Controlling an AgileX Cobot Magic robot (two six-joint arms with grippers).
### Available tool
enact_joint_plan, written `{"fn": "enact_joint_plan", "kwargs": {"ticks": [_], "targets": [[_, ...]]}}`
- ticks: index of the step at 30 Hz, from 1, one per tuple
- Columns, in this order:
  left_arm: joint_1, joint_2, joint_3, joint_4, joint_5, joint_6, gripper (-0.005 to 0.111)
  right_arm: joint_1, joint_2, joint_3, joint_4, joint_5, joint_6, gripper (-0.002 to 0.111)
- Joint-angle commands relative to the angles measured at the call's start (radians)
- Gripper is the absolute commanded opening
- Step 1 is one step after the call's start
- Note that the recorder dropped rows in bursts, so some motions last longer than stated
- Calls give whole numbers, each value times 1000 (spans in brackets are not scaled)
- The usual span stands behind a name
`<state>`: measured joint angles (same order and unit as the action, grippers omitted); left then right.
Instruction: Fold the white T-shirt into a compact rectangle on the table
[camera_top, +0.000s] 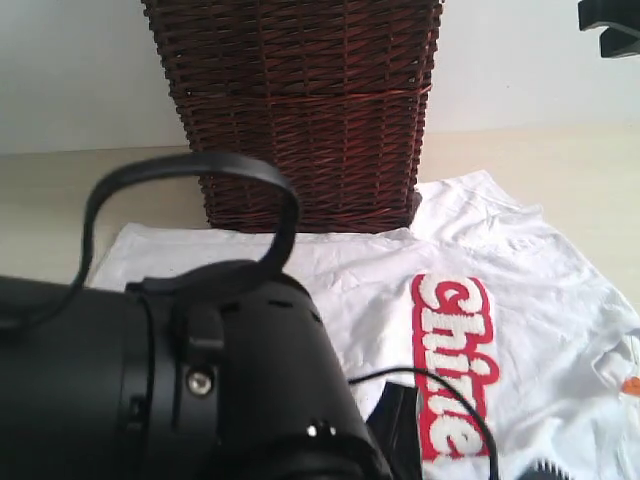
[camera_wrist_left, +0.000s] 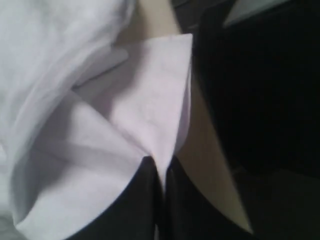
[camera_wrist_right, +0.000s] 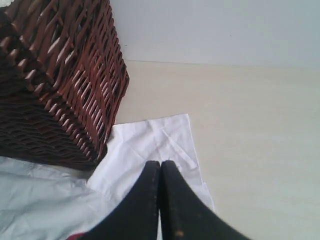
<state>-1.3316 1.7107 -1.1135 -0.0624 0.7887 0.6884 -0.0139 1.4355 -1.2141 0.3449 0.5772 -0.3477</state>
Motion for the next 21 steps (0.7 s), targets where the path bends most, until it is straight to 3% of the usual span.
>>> {"fn": "enact_joint_plan", "kwargs": {"ticks": [1,5,7,15,21], "targets": [[-41,-12,4,-195,94,95,0,-4,3,4,23,8,-9,0],[-41,-12,4,-459,120,289,0,-4,3,4,23,21,-9,0],[-41,-17,4,-523,139,357,0,-4,3,4,23,26,-9,0],[-14,-21,4,-455,143,325,0,42,133,44,22,185,-78,0],[-14,-22,4,-448,143,321,0,88,303,112,12,191,-122,0]]}}
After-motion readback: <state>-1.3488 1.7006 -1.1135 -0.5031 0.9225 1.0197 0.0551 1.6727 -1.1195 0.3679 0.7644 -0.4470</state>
